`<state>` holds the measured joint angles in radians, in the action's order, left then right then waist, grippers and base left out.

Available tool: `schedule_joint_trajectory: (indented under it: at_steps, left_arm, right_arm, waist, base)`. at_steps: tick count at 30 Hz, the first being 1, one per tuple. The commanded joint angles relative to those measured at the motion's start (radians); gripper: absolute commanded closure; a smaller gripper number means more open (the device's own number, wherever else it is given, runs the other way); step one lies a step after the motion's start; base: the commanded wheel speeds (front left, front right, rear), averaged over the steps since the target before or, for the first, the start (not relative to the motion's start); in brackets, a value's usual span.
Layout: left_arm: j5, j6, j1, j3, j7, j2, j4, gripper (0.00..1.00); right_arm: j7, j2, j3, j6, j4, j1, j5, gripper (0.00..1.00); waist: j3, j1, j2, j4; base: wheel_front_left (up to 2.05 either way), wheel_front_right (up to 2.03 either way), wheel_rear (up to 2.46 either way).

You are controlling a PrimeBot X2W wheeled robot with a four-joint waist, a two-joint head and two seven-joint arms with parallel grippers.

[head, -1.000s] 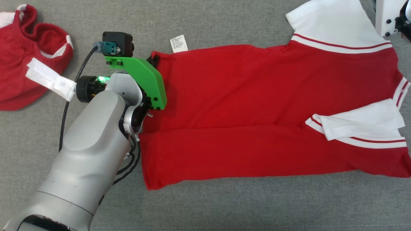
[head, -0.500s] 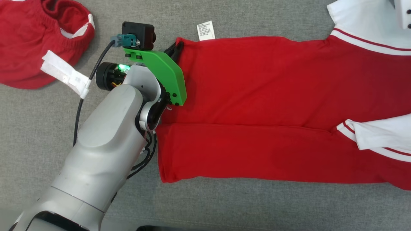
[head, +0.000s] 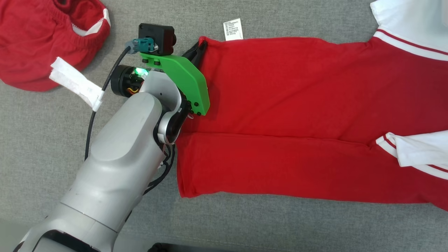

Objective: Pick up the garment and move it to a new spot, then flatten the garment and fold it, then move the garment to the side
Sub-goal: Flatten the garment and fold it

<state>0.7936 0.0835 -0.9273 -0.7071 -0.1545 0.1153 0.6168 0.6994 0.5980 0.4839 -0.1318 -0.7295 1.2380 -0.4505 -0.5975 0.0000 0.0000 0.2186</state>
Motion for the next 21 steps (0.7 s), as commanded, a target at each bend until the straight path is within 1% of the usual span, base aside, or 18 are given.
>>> schedule_joint_trajectory:
  at_steps: [1, 5, 8, 14, 21]
  left_arm:
    - [-0.012, 0.020, 0.050, -0.002, -0.003, 0.029, 0.044, 1.00]
    - [-0.015, 0.022, 0.055, 0.015, 0.049, 0.044, 0.039, 1.00]
    - [-0.020, 0.021, 0.063, 0.021, 0.079, 0.060, 0.036, 1.00]
    - [-0.022, 0.021, 0.095, 0.024, 0.120, 0.084, 0.027, 1.00]
    - [-0.041, 0.004, 0.139, 0.004, 0.188, 0.095, 0.018, 1.00]
  right_arm:
    - [-0.032, 0.000, -0.016, 0.002, -0.001, -0.022, 0.009, 1.00]
    - [-0.155, -0.017, -0.075, 0.002, 0.019, -0.045, 0.021, 1.00]
    - [-0.218, -0.038, -0.102, 0.002, 0.029, -0.082, 0.033, 1.00]
    - [-0.271, -0.052, -0.113, 0.002, 0.058, -0.167, 0.026, 1.00]
    - [-0.332, -0.039, -0.115, 0.002, 0.115, -0.295, -0.016, 1.00]
  waist:
    - [0.024, 0.0000, 0.0000, -0.009]
    - [0.064, 0.0000, 0.0000, -0.029]
    - [0.096, 0.0000, 0.0000, -0.048]
    - [0.151, 0.0000, 0.0000, -0.081]
    - [0.217, 0.0000, 0.0000, -0.108]
  base:
    - [0.00, 0.00, 0.00]
    - [0.00, 0.00, 0.00]
    - [0.00, 0.00, 0.00]
    - [0.00, 0.00, 0.00]
    - [0.00, 0.00, 0.00]
